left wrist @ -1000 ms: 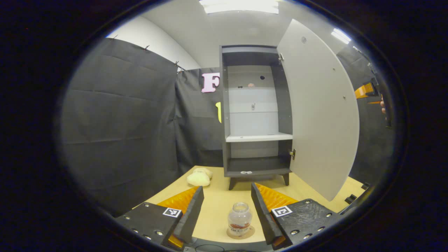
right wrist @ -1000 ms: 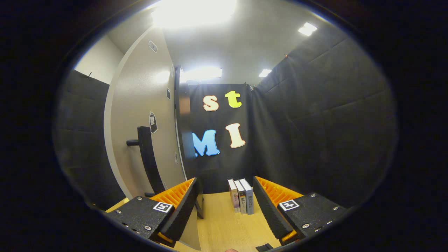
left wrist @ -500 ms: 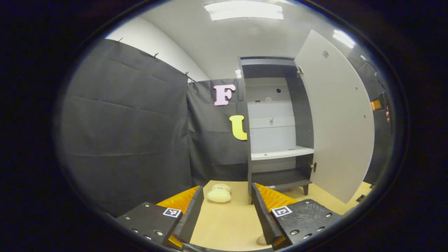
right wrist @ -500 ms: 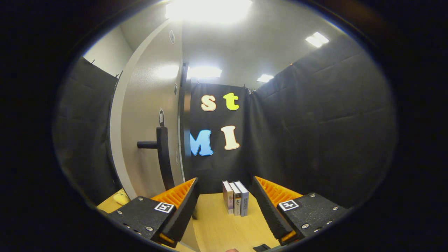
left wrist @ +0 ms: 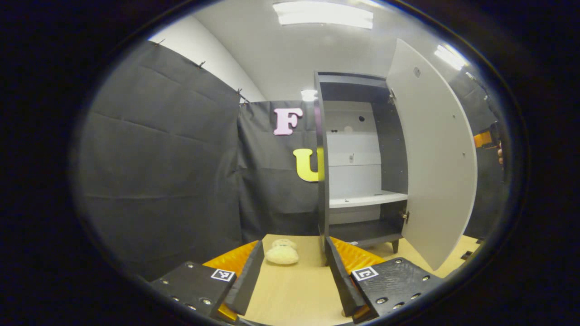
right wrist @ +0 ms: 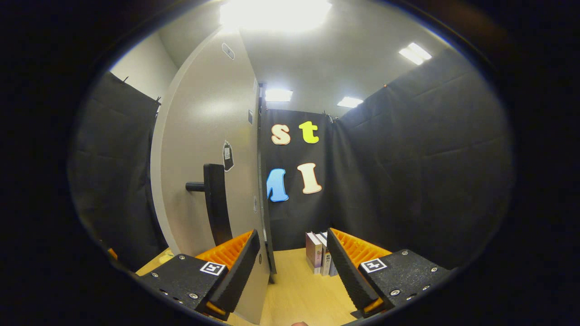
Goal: Open the cabinet door with the right hand, grasp the bottle in the cabinet with the left hand and place it on the coaster, then close the cabinet door with the right hand.
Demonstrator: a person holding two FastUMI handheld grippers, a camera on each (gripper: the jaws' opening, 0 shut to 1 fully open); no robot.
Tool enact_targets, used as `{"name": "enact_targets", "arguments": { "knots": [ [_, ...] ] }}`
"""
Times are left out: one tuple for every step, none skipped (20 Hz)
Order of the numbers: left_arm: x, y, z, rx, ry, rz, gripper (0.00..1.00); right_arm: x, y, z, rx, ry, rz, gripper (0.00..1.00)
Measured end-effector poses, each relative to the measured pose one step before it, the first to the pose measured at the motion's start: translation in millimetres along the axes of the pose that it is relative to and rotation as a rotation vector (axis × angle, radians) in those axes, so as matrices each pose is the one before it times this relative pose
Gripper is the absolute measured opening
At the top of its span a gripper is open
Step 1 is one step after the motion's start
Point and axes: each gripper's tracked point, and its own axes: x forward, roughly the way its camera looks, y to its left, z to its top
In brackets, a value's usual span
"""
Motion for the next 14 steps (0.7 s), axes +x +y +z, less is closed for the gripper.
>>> {"name": "enact_targets", "arguments": {
  "knots": [
    [0.51,6.74,-0.71,0.00129,0.00315,-0.00405,0.72,-0.41,4.27,-0.09,0.00139,-0.00021,0.00615,0.93],
    [0.31,7.65,0.42,0.00009,-0.00241,-0.00024,0.72,2.22,3.41,0.06,0.00033,-0.0006,0.00415,0.93],
    [0.84,6.72,0.29,-0.00143,-0.00342,-0.00179,0.78,0.04,2.64,-0.36,-0.00141,-0.00338,0.00386,0.93],
    [0.84,7.77,-0.13,0.00023,-0.00214,0.00199,0.78,0.58,3.65,0.5,-0.00265,-0.00185,0.00396,0.93],
    [-0.31,6.85,-1.42,0.00084,-0.00043,0.0025,0.72,0.1,2.88,0.49,-0.00228,-0.00159,0.0034,0.93],
    [0.63,7.31,-1.55,0.00074,0.00173,0.00434,0.72,0.99,2.63,0.02,-0.00069,-0.00282,0.00329,0.93],
    [-0.6,6.51,-2.1,0.00047,0.00192,0.00608,0.72,1.32,2.95,0.22,-0.00025,-0.0019,0.00463,0.93],
    [-0.24,7.9,-2.37,-0.00191,0.00298,0.00933,0.72,0.06,3.91,-0.38,0.00049,-0.00165,0.0066,0.93],
    [-0.47,6.49,-2.72,-0.00625,0.00523,0.00585,0.72,0.92,4.27,-0.17,-0.00216,0.00091,0.00963,0.93],
    [-0.69,4.96,-2.69,-0.00853,0.00425,0.00037,0.72,0.0,3.42,-0.72,-0.00385,0.0032,0.01044,0.93],
    [-0.47,5.39,-3.37,-0.00486,0.00477,0.00432,0.72,0.04,3.8,-0.27,-0.00671,0.00245,0.00898,0.93],
    [0.13,6.25,-2.67,-0.00094,0.00736,0.00632,0.72,0.25,1.89,0.18,-0.00695,-0.00351,0.00664,0.93],
    [-0.37,5.82,-2.04,0.00114,0.00646,0.00714,0.72,1.41,3.01,0.21,-0.00399,-0.00496,0.00692,0.93],
    [0.31,6.55,-0.73,0.00251,0.00452,0.01024,0.72,1.94,4.1,-0.5,-0.00079,-0.0012,0.0098,0.93]
  ]
}}
